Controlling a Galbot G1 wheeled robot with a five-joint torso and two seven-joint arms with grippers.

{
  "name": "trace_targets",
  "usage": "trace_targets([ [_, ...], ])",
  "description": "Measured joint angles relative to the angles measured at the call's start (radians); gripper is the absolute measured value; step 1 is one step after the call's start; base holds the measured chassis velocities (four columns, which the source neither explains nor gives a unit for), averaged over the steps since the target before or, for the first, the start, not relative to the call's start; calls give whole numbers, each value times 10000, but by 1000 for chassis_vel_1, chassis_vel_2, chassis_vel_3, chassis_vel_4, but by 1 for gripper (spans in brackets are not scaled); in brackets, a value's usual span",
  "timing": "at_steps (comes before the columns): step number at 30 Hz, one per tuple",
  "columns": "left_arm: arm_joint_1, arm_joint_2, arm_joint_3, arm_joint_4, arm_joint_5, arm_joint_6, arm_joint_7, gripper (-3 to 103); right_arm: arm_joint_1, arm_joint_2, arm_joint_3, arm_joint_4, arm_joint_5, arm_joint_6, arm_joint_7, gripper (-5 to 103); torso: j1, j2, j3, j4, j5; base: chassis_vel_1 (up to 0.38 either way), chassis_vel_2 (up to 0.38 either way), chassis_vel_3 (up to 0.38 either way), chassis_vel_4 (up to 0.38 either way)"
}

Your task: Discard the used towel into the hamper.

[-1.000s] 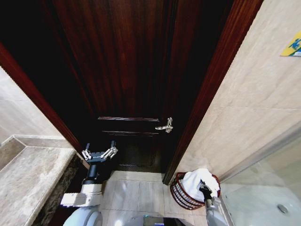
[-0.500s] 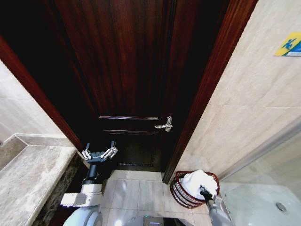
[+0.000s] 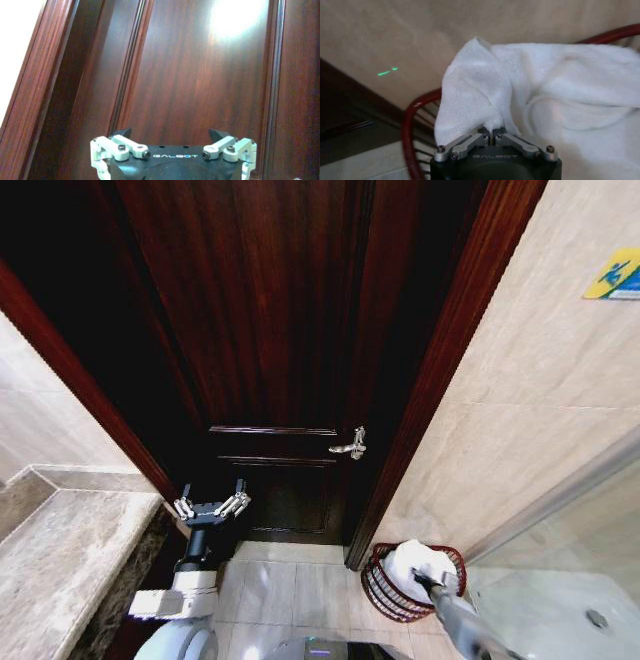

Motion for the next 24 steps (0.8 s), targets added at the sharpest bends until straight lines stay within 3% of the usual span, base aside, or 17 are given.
trace_targets([
  [10,0,0,0,0,0,0,0,100,-67,66,-93,211,-181,-390,79,1,0,0,0,-1,-1,0,0,0,0],
  [11,0,0,0,0,0,0,0,100,-368,81,-175,590,-161,-161,-130,7,0,0,0,-1,0,0,0,0,0],
  [15,0,0,0,0,0,0,0,100,-1458,-13,-345,1425,-580,1911,-1136,22,-1,0,0,-4,1,0,0,0,0],
  [16,0,0,0,0,0,0,0,100,-1458,-13,-345,1425,-580,1911,-1136,22,-1,0,0,-4,1,0,0,0,0],
  [19,0,0,0,0,0,0,0,100,-2317,-122,-372,2109,-590,4389,-1252,38,-3,0,-1,-1,4,0,0,0,0],
  [20,0,0,0,0,0,0,0,100,-2317,-122,-372,2109,-590,4389,-1252,38,-3,0,-1,-1,4,0,0,0,0],
  [23,0,0,0,0,0,0,0,100,-2936,-458,-351,2715,-170,5582,-1597,54,-2,0,-1,-3,0,0,0,0,0],
  [24,0,-1,0,0,0,0,0,100,-3091,-603,-372,2895,181,5838,-1802,54,-3,0,-2,-3,-8,0,0,0,0],
])
